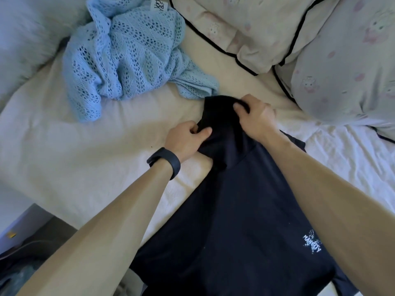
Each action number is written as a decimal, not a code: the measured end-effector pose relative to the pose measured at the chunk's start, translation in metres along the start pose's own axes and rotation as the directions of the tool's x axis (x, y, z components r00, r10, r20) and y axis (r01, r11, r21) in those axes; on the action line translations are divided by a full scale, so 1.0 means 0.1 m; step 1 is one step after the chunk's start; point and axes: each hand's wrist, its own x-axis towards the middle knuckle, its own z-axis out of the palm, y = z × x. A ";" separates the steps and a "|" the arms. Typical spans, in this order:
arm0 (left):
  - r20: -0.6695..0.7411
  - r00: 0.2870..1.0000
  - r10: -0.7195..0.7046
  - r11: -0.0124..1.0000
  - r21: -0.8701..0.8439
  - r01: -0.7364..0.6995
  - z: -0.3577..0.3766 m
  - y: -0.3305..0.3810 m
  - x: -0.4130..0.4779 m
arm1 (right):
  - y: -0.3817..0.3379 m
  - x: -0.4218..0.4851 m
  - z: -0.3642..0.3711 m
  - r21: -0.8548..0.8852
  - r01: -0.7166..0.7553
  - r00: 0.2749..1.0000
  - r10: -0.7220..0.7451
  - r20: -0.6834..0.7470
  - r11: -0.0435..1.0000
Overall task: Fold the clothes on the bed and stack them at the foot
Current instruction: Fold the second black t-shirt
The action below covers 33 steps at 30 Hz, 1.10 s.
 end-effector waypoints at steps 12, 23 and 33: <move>0.298 0.952 0.070 0.989 0.107 -0.106 -0.11 -0.05 0.01 | -0.13 0.12 0.09 -0.214 0.150 0.983 -0.123 0.135 0.965; 0.163 0.984 0.069 0.932 0.342 -0.122 -0.34 -0.06 0.10 | 0.03 0.17 0.18 0.076 -0.101 0.994 0.104 -0.042 0.992; -0.180 0.962 0.203 0.979 0.039 -0.200 0.02 0.28 -0.41 | -0.03 -0.33 -0.22 0.529 -0.024 0.993 0.082 -0.087 0.848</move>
